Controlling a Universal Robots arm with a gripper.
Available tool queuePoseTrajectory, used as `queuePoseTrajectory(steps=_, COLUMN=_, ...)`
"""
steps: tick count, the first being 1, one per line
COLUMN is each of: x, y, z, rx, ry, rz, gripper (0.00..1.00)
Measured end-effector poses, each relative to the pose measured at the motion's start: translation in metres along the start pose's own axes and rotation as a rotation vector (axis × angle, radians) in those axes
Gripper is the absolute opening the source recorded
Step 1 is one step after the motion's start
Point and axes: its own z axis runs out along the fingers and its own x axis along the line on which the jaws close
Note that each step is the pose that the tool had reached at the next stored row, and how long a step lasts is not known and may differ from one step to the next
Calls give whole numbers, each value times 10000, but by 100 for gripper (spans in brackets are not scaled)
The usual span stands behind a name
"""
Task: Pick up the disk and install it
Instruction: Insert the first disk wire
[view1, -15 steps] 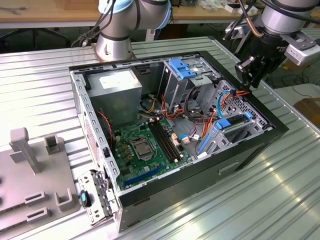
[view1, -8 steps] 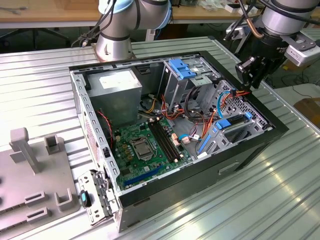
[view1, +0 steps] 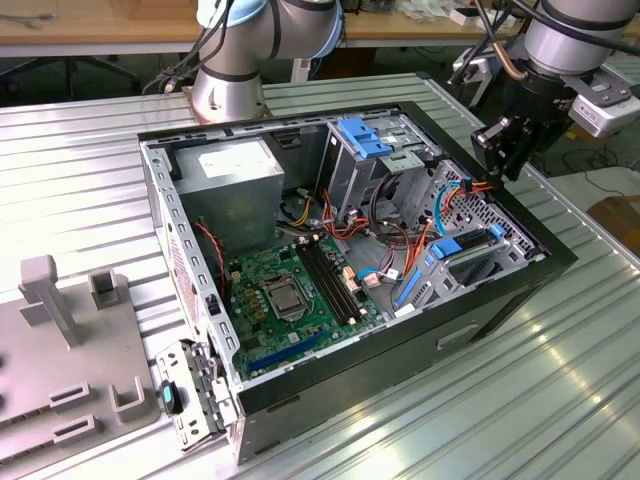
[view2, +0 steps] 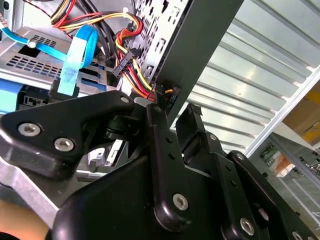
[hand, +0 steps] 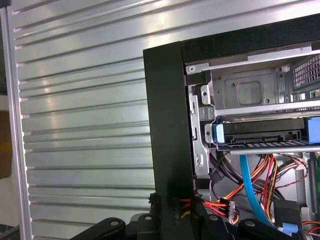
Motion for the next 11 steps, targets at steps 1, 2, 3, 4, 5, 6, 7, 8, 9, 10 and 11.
queuePoseTrajectory(steps=1, x=0, y=0, z=1, rx=-5, ry=1, rz=6, gripper=36)
queuePoseTrajectory(steps=2, x=0, y=1, z=1, rx=-8, ry=1, rz=10, gripper=36)
queuePoseTrajectory(steps=3, x=0, y=1, z=2, rx=-7, ry=1, rz=13, gripper=36)
queuePoseTrajectory(steps=4, x=-1, y=1, z=2, rx=-5, ry=1, rz=14, gripper=36)
queuePoseTrajectory(steps=5, x=0, y=1, z=2, rx=-5, ry=1, rz=13, gripper=36)
queuePoseTrajectory(steps=6, x=-1, y=1, z=2, rx=-6, ry=0, rz=14, gripper=36)
queuePoseTrajectory(steps=7, x=-1, y=1, z=2, rx=-6, ry=1, rz=14, gripper=36)
queuePoseTrajectory(steps=8, x=0, y=1, z=2, rx=-6, ry=1, rz=13, gripper=36)
queuePoseTrajectory(steps=9, x=-1, y=0, z=4, rx=-5, ry=1, rz=14, gripper=36)
queuePoseTrajectory(steps=10, x=-1, y=0, z=6, rx=-5, ry=1, rz=14, gripper=36)
queuePoseTrajectory(steps=11, x=-2, y=0, z=8, rx=-6, ry=1, rz=14, gripper=36)
